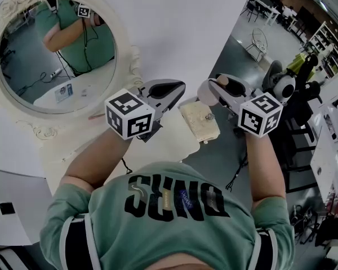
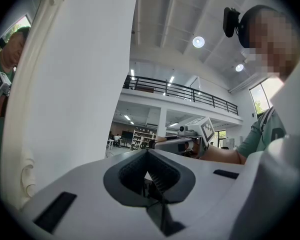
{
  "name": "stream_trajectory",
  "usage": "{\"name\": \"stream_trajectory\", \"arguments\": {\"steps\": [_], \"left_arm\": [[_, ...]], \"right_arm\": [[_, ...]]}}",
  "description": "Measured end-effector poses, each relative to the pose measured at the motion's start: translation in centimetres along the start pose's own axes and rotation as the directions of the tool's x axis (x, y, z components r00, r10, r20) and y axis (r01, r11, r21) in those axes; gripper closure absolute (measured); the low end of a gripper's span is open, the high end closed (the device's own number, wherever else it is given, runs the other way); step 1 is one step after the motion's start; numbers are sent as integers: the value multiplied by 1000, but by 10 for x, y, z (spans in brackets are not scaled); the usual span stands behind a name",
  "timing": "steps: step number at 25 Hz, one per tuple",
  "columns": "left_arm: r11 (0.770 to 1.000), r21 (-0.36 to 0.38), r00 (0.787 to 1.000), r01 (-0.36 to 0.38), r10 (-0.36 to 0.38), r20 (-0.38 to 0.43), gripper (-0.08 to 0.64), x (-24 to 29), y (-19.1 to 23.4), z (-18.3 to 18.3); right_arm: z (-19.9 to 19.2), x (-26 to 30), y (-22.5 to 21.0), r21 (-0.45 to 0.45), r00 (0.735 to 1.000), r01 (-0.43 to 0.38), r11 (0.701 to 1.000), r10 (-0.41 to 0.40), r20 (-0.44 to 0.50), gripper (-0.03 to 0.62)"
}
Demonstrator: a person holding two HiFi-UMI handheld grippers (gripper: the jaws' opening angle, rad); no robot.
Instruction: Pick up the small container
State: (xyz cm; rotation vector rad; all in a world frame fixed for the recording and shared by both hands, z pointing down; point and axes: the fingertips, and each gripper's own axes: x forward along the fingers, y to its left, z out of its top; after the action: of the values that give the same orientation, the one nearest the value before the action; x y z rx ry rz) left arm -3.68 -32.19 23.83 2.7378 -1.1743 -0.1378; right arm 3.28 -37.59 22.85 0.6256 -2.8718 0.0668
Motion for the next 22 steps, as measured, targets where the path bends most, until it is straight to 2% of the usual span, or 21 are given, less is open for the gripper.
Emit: {"name": "stream_trajectory", "arguments": {"steps": [16,22], "left_arm": [[1000,-1,1000,1,-1,1,560,4,3,4],[1000,-3,1000,4,-4,4,561,4,1,4]], "right_arm": [[4,0,-2,8,1000,-11,1000,11,9,453],[2,0,1,-17,1000,-9,1000,9,0,453]]}}
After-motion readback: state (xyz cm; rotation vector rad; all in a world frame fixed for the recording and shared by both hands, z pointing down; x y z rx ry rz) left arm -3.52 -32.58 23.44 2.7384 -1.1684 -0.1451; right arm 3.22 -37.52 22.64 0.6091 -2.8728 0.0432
